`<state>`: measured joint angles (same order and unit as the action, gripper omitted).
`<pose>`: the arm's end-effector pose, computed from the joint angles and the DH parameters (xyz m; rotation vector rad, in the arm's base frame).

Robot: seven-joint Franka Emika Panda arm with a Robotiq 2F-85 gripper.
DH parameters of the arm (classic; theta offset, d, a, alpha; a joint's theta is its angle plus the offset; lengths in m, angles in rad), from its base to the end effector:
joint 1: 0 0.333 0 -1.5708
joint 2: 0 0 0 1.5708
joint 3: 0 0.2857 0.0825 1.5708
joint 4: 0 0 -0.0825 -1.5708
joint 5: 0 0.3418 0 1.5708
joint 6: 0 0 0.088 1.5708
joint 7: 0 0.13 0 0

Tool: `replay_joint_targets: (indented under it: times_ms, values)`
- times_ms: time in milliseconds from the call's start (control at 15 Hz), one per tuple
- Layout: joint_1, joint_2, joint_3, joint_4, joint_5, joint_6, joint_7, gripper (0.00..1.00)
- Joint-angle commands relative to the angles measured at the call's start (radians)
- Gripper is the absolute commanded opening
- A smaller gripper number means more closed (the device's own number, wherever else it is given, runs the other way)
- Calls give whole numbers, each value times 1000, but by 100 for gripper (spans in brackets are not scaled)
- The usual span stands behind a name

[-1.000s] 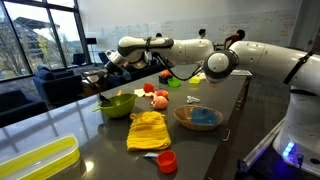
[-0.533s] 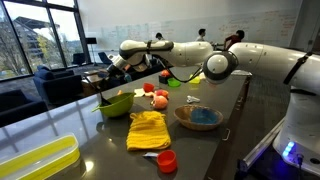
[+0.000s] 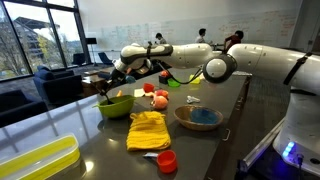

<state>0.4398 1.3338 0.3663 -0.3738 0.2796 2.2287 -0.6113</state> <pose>0.6687 0.4192 0.3074 -2.2058 -1.1023 -0.6984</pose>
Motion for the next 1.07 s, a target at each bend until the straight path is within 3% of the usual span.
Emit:
replay_joint_targets:
  times_ms: [0,267,667,1000]
  values:
    - [6,22,-19,27,-20,-6,103,6]
    - [8,24,-35,21,-45,-39,167,6]
    - [3,-1,-18,-9,-47,-77,106,6]
    - [16,-37,-34,-40,-73,-194,136,6]
